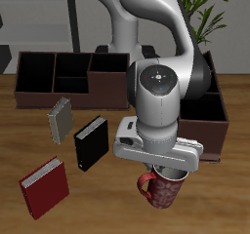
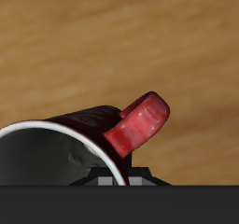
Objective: Place the red mug into the back desk caddy's right compartment and place the black book into the left desk caddy's right compartment
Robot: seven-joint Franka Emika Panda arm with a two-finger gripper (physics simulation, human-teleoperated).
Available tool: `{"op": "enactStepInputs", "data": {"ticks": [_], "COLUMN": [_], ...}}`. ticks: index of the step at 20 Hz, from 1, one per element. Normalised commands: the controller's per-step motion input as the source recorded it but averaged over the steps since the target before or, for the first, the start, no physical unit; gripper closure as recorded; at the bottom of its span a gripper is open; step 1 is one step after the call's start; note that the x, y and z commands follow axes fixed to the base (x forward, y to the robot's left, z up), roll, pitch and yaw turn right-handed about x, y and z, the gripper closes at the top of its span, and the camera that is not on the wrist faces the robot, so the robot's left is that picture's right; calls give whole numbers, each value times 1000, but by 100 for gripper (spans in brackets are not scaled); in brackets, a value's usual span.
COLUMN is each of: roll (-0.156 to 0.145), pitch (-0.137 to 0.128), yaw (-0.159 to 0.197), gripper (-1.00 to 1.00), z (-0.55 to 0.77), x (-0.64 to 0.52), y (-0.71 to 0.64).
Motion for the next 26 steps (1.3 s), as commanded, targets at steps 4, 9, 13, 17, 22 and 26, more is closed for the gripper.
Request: {"op": "enactStepInputs", "data": {"ticks": [4, 9, 13, 17, 22, 26], "roll": [-11, 2, 4, -18, 17, -14], "pitch": [-39, -69, -48, -13, -39, -42], "yaw": [25, 38, 36, 22, 16, 7], "gripper": [100, 100, 100, 100, 100, 100], "z": [604, 876, 705, 476, 311, 338], "x": [-153, -373, -486, -448, -573, -681], "y": [-104, -218, -266, -324, -123, -85]}}
